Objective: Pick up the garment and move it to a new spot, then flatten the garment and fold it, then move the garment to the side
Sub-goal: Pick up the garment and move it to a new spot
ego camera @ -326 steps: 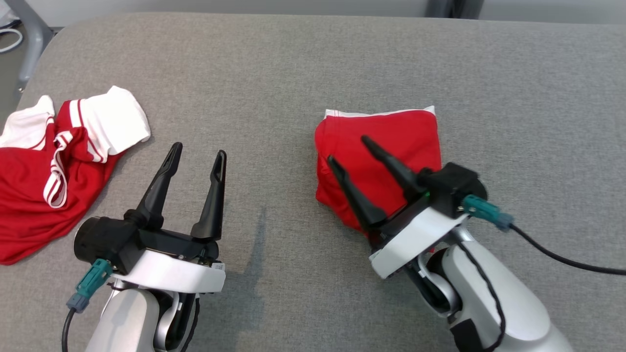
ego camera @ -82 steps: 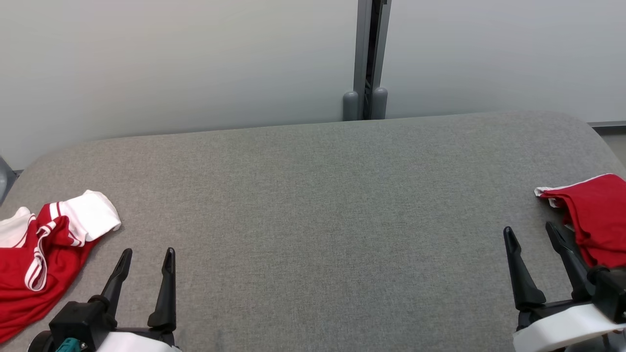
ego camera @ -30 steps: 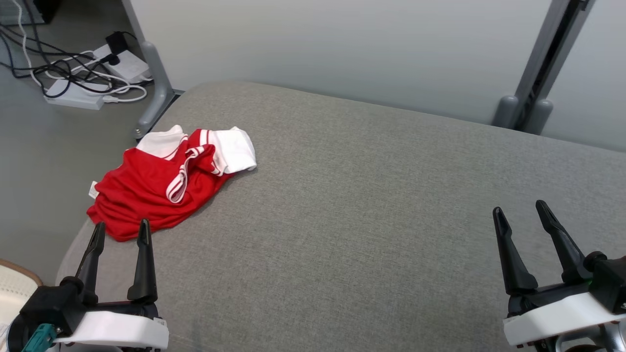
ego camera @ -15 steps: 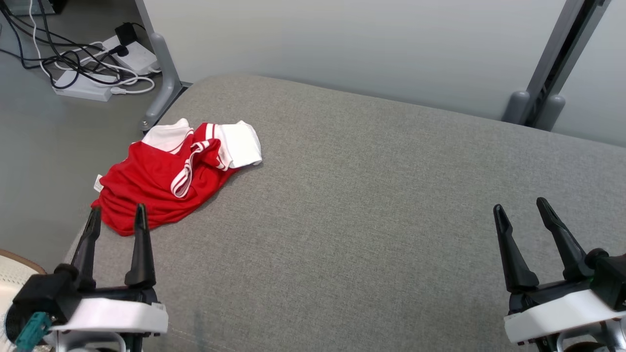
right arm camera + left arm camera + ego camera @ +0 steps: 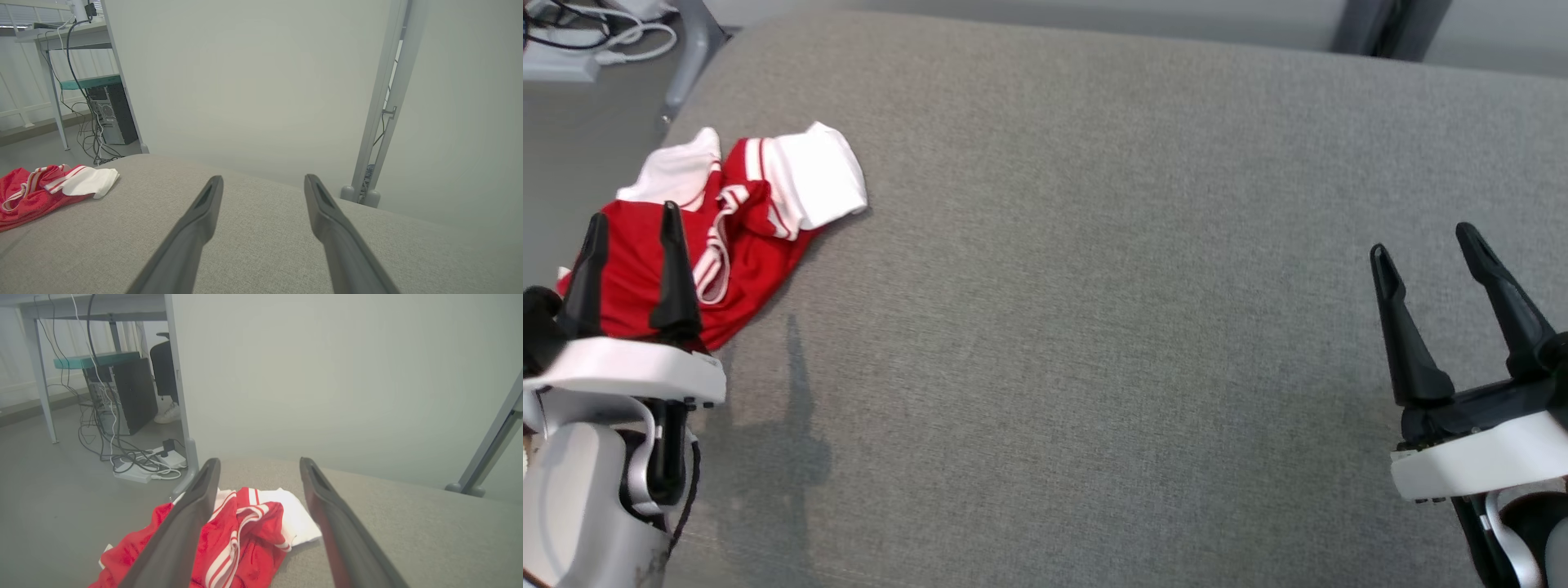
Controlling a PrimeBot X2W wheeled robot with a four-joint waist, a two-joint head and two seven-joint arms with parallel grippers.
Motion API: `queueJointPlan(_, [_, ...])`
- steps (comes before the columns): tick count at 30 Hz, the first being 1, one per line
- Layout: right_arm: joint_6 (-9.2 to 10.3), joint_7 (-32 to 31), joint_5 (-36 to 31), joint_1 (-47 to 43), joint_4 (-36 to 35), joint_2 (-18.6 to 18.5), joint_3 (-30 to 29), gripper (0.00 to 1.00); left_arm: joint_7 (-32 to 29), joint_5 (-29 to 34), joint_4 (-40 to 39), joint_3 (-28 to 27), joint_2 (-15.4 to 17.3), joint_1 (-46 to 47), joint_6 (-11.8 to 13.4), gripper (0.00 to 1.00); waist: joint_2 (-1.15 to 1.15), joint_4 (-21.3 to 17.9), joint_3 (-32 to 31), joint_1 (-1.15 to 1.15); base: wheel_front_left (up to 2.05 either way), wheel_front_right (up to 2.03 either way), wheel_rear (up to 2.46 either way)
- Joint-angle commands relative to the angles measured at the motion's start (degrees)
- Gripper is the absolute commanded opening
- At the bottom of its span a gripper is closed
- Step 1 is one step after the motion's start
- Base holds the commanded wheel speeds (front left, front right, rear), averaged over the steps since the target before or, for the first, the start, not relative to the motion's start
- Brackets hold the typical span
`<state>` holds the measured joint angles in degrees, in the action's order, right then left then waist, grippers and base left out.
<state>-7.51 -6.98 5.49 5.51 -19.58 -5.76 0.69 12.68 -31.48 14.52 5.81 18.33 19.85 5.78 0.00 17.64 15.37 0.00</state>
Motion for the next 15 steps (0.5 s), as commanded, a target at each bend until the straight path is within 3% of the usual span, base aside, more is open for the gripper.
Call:
queueJointPlan(1, [0.04, -0.6, -0.7, 1.5, -1.2, -0.7, -0.2, 1.0, 0.4, -0.9, 5.1, -0.7, 0.7, 3.6, -1.5, 1.0, 0.0, -4.1, 7.1, 0.0, 0.0, 0.0, 0.0])
queueJointPlan(9, [0.04, -1.5, -1.1, 4.1, -2.7, -1.5, -0.1, 1.0, -0.2, -4.4, 28.1, -1.4, 1.4, 15.1, -7.3, 1.0, 0.0, -6.7, 13.0, 0.0, 0.0, 0.0, 0.0])
queueJointPlan(14, [0.04, -1.5, -1.2, 4.7, -2.9, -1.6, -0.1, 1.0, 0.1, -5.6, 38.4, -2.0, 2.2, 20.0, -9.3, 1.0, 0.0, -7.4, 14.0, 0.0, 0.0, 0.0, 0.0])
queueJointPlan(15, [0.04, -1.5, -1.2, 4.7, -2.9, -1.6, -0.1, 1.0, 0.4, -5.7, 39.5, -2.1, 2.5, 20.8, -9.7, 0.47, 0.0, -7.5, 14.1, 0.0, 0.0, 0.0, 0.0])
